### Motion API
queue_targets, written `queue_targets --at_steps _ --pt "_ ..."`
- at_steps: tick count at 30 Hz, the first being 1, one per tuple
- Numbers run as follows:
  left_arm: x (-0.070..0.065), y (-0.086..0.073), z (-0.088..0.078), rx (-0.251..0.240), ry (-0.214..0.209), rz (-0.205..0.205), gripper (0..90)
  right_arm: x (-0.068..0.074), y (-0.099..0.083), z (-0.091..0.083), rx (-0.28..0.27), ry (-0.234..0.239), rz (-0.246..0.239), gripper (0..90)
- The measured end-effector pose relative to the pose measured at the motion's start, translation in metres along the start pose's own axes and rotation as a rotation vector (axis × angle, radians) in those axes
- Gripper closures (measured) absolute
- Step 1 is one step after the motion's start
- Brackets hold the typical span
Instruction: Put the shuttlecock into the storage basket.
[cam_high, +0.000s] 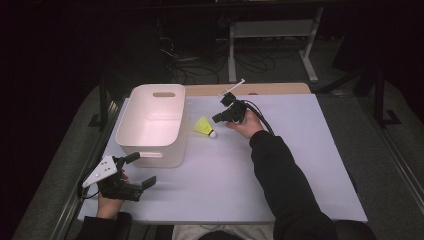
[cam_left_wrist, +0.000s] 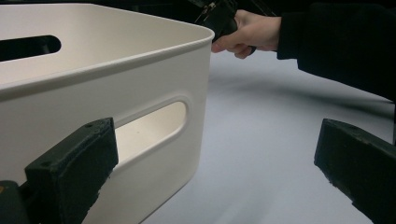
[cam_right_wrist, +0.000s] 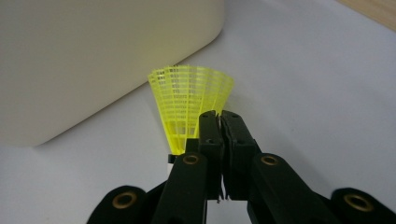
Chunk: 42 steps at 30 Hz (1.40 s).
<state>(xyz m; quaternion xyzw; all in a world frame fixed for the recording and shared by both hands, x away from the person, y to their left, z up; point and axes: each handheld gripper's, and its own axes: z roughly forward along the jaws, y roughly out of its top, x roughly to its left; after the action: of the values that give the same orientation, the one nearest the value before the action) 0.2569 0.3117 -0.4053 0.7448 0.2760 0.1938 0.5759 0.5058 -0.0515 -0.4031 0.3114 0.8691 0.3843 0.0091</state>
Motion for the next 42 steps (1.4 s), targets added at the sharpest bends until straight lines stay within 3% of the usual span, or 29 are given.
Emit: queue_targets --at_steps 7,17,22,28,29,33,34,36,37,42 --pt "0.000 0.000 0.000 0.002 0.000 0.001 0.0 0.004 0.004 -0.012 0.000 -0.001 -0.019 76.5" --pt "0.000 0.000 0.000 0.003 -0.002 -0.001 0.0 0.010 0.010 -0.025 -0.003 -0.066 -0.073 54.8" --pt "0.000 0.000 0.000 0.004 -0.003 0.000 0.0 0.011 0.014 -0.029 0.000 -0.051 -0.075 46.9" --pt "0.000 0.000 0.000 0.003 -0.004 0.000 0.0 0.013 0.020 -0.033 0.002 -0.084 -0.078 35.4" --pt "0.000 0.000 0.000 0.003 -0.004 0.000 0.0 0.013 0.021 -0.034 0.001 -0.084 -0.073 29.4" --pt "0.000 0.000 0.000 0.003 -0.006 -0.001 0.0 0.013 0.024 -0.034 0.006 -0.070 -0.066 20.4" --pt "0.000 0.000 0.000 0.001 -0.005 -0.001 0.0 0.012 0.026 -0.034 0.017 -0.060 -0.076 13.0" --pt "0.000 0.000 0.000 0.001 -0.004 -0.002 0.0 0.012 0.026 -0.034 0.024 -0.051 -0.079 12.1" --pt "0.000 0.000 0.000 0.001 -0.005 -0.002 0.0 0.013 0.027 -0.032 0.040 -0.049 -0.079 6.1" --pt "0.000 0.000 0.000 0.000 -0.006 -0.003 0.0 0.016 0.028 -0.024 0.092 -0.049 -0.096 0.6"
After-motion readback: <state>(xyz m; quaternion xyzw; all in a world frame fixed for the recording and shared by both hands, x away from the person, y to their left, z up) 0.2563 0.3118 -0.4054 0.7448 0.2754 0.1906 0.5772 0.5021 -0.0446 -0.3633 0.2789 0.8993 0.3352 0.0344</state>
